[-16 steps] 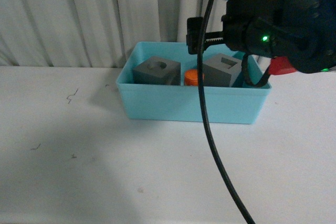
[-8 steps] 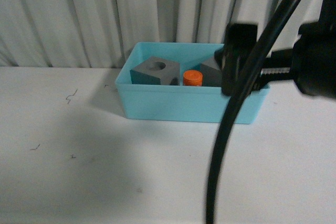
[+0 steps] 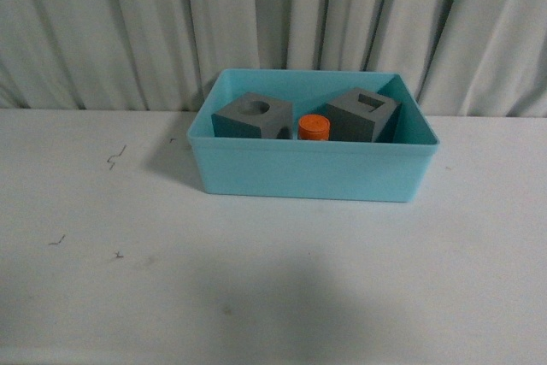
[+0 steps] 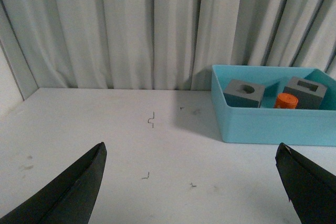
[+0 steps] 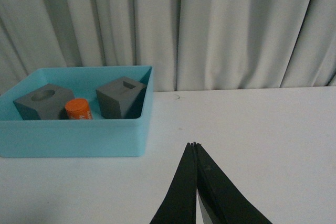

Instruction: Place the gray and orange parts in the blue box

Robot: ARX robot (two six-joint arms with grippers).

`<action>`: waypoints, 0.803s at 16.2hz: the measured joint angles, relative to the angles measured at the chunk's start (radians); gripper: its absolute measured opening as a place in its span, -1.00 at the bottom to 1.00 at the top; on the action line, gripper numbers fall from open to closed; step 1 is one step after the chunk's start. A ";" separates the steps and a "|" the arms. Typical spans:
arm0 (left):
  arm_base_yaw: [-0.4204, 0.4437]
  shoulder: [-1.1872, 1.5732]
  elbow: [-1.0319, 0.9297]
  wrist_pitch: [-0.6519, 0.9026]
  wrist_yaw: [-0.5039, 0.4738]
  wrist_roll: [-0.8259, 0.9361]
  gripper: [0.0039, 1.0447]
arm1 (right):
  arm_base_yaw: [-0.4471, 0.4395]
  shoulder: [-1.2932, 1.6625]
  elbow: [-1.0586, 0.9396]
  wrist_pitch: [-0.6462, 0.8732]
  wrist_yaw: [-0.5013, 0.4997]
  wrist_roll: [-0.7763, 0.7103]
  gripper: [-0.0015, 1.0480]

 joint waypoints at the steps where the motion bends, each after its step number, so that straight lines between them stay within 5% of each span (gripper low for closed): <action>1: 0.000 0.000 0.000 0.000 0.000 0.000 0.88 | -0.008 -0.028 -0.005 -0.019 -0.005 0.000 -0.96; 13: 0.000 0.000 0.000 0.000 0.000 0.000 0.88 | -0.103 -0.202 -0.032 -0.166 -0.116 0.000 -0.96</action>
